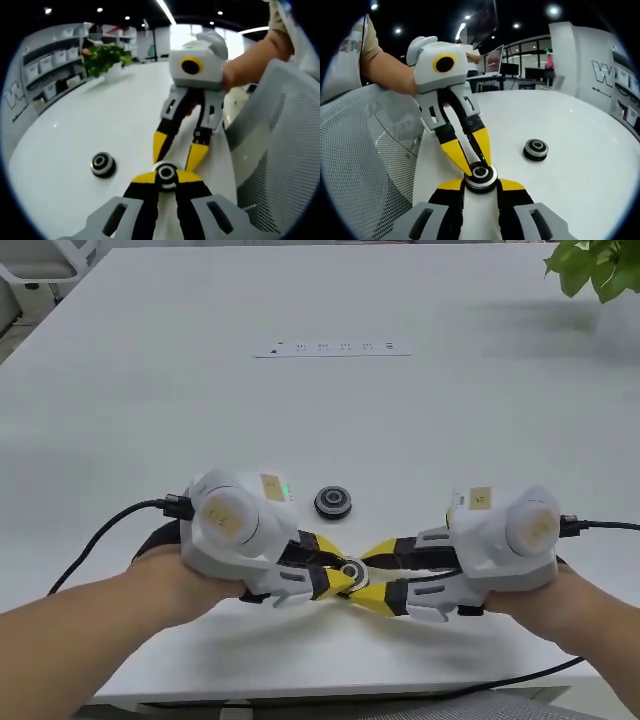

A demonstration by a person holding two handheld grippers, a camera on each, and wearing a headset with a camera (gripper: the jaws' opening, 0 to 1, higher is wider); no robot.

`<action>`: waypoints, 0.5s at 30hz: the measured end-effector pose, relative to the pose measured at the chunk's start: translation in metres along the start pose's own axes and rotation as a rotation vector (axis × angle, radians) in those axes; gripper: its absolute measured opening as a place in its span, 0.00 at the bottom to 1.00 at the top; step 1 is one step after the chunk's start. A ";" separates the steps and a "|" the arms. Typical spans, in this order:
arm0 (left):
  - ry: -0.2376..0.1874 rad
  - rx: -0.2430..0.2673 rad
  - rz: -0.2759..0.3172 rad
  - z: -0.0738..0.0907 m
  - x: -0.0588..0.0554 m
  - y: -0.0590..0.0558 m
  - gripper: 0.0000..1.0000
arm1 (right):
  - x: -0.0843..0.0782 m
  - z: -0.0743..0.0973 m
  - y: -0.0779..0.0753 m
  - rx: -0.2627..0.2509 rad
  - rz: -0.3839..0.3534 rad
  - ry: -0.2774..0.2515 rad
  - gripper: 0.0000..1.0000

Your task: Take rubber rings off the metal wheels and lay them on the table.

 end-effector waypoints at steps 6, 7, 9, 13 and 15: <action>-0.002 -0.001 0.003 0.000 0.000 0.000 0.12 | 0.000 0.001 -0.001 -0.002 -0.007 -0.002 0.23; -0.003 -0.001 0.004 0.000 0.000 0.000 0.12 | 0.000 0.001 -0.001 -0.002 -0.007 -0.002 0.23; -0.003 -0.001 0.005 -0.001 0.000 0.000 0.12 | 0.000 0.001 -0.001 -0.003 -0.008 -0.003 0.23; -0.004 -0.004 0.007 -0.001 0.000 0.001 0.12 | -0.002 0.002 -0.001 0.003 0.002 0.005 0.22; -0.004 -0.004 0.008 -0.001 0.000 0.001 0.12 | -0.002 0.003 -0.001 0.005 0.007 0.011 0.21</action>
Point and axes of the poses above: the centre of the closed fingertips' face, and the gripper's own axes: z roughly backward along the fingers, y roughly to its left, x roughly out of its top, the point moved 1 cm from there along z, roughly backward along the fingers, and after that the axes turned 5 degrees about x, right-handed, at the moved point
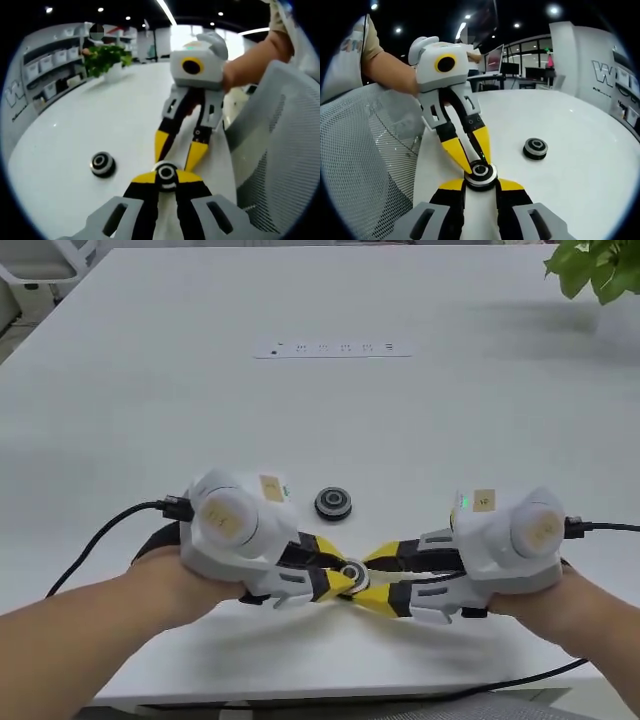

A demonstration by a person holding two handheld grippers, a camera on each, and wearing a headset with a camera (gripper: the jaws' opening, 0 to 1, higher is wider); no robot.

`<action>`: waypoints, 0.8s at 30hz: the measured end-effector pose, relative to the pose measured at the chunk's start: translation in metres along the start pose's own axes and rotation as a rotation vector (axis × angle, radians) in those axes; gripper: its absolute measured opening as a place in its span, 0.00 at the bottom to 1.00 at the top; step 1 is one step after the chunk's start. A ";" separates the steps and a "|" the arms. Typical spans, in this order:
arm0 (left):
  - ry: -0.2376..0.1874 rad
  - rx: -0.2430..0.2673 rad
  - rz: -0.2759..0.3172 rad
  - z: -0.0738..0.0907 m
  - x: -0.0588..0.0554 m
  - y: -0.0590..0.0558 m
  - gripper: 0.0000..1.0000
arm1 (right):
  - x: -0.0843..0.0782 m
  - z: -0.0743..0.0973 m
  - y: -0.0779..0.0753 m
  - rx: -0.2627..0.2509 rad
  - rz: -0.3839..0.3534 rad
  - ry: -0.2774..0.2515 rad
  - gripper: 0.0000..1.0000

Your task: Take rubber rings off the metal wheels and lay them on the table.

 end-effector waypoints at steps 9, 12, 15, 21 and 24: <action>-0.001 0.000 0.003 0.000 0.000 0.000 0.12 | 0.000 0.000 0.000 0.006 -0.006 0.007 0.21; 0.000 0.000 0.003 0.000 0.000 0.000 0.12 | 0.000 0.000 0.000 0.007 -0.011 0.008 0.21; 0.000 0.001 0.005 0.000 0.000 0.000 0.12 | 0.000 0.000 0.000 0.007 -0.012 0.009 0.20; 0.000 0.001 0.006 0.001 0.000 0.000 0.12 | 0.000 0.000 0.000 0.000 -0.028 0.012 0.20; 0.000 0.001 0.007 0.001 0.000 0.001 0.12 | -0.001 0.001 0.000 -0.014 -0.048 0.015 0.20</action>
Point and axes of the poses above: the centre of the closed fingertips' face, and the gripper's own axes: z roughly backward along the fingers, y roughly to its left, x roughly out of its top, the point moved 1 cm from there along z, roughly backward along the fingers, and after that the axes turned 5 degrees about x, right-handed, at the moved point
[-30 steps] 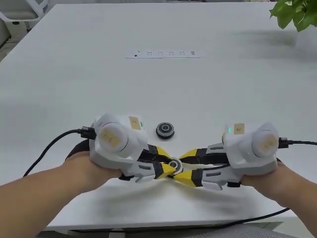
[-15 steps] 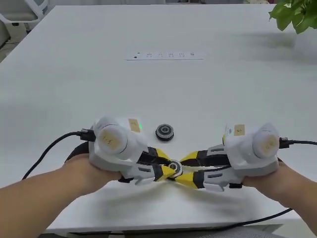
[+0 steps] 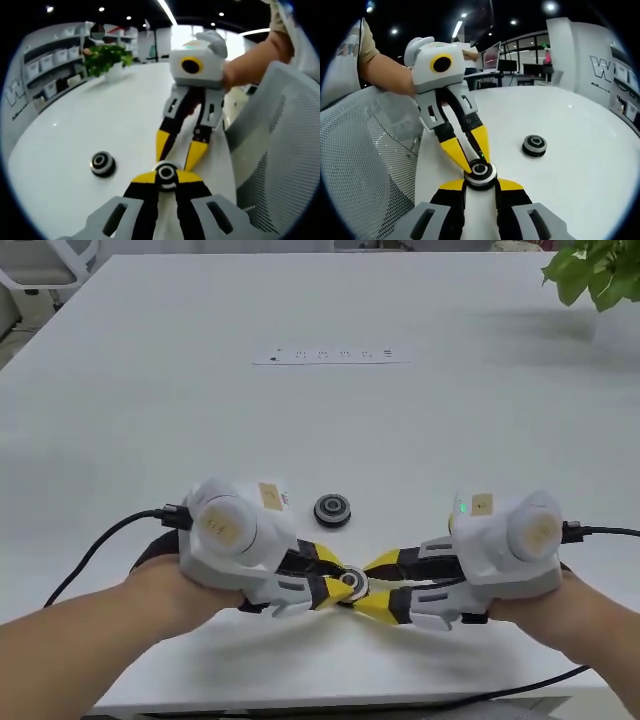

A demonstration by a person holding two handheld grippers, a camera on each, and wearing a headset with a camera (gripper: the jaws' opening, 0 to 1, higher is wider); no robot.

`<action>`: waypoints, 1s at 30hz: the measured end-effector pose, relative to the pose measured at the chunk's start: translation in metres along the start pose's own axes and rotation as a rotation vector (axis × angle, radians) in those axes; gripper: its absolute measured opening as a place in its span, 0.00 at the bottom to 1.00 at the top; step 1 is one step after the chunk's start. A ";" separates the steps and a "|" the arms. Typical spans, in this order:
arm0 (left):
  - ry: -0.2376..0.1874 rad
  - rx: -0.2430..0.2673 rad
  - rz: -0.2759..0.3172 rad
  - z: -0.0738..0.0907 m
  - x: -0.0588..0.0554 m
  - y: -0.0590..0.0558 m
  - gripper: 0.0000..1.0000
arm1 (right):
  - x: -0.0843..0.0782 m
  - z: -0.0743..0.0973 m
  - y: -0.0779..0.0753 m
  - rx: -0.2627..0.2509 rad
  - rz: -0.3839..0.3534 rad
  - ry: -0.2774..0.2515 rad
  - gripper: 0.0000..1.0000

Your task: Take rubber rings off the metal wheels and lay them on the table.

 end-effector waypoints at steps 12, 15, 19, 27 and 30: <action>0.000 0.003 0.004 0.000 0.000 0.000 0.12 | 0.000 0.001 0.001 -0.032 -0.020 -0.024 0.19; -0.002 0.002 0.006 0.001 0.000 -0.001 0.12 | -0.001 0.002 0.000 -0.006 0.001 -0.020 0.19; -0.006 0.000 0.008 0.001 0.000 -0.001 0.12 | -0.001 0.002 0.000 0.030 0.046 0.007 0.18; -0.006 0.001 0.008 0.001 0.000 0.000 0.12 | -0.004 0.002 -0.006 -0.008 0.011 0.015 0.22; -0.007 0.001 0.009 0.001 0.000 0.000 0.12 | -0.004 0.001 -0.001 0.001 0.013 0.006 0.19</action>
Point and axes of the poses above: the centre of the closed fingertips' face, and the gripper's own axes: z roughly backward along the fingers, y roughly to its left, x roughly out of its top, the point moved 1 cm from there along z, roughly backward along the fingers, and after that the axes turned 5 degrees about x, right-handed, at the moved point
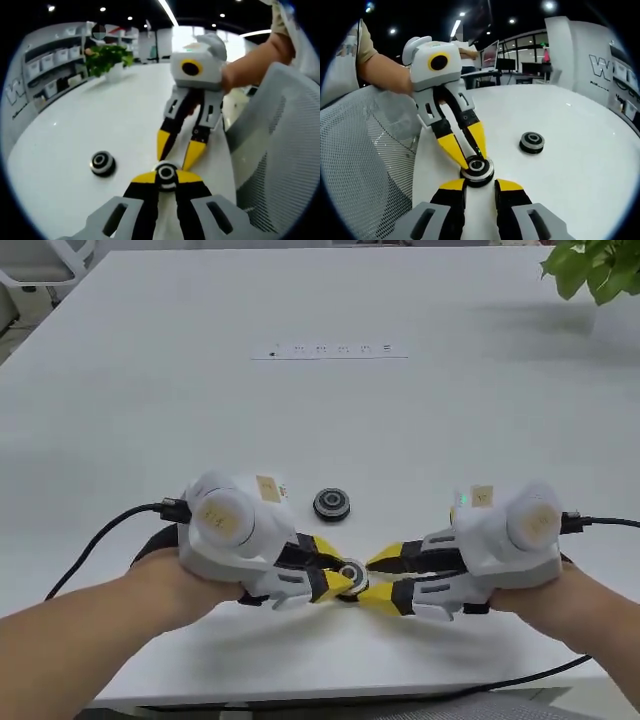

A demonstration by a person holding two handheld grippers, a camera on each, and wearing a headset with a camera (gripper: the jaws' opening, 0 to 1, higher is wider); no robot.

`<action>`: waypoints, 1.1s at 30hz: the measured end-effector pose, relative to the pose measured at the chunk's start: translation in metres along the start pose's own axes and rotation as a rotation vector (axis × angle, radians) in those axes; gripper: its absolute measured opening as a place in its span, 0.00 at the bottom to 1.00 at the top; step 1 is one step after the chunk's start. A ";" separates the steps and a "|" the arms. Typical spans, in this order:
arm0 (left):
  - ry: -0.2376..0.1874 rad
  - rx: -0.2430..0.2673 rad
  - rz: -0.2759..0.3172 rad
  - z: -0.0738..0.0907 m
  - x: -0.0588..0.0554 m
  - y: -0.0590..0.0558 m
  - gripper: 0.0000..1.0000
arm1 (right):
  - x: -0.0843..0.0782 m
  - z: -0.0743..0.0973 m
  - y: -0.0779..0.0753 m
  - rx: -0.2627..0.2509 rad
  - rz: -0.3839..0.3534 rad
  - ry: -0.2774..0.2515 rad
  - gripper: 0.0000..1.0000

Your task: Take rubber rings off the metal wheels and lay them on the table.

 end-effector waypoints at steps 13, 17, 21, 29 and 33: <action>-0.003 -0.001 0.003 0.000 0.000 0.000 0.12 | -0.001 0.000 0.000 0.008 0.034 0.035 0.14; -0.003 -0.002 0.005 0.000 0.000 0.000 0.12 | -0.003 0.003 -0.001 0.014 0.040 0.052 0.06; -0.003 -0.001 0.007 0.000 0.000 0.000 0.12 | -0.003 0.003 -0.001 0.012 0.030 0.054 0.05; 0.000 0.004 0.006 0.000 0.000 0.000 0.12 | -0.004 0.004 -0.003 -0.024 0.011 0.061 0.00; 0.001 0.005 0.005 0.000 0.000 0.000 0.12 | -0.004 0.004 -0.004 -0.046 -0.044 0.034 0.00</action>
Point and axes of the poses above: the centre of the closed fingertips' face, and the gripper's own axes: z roughly backward along the fingers, y roughly to its left, x roughly out of its top, the point moved 1 cm from there along z, roughly backward along the fingers, and after that the axes turned 5 degrees about x, right-handed, at the moved point
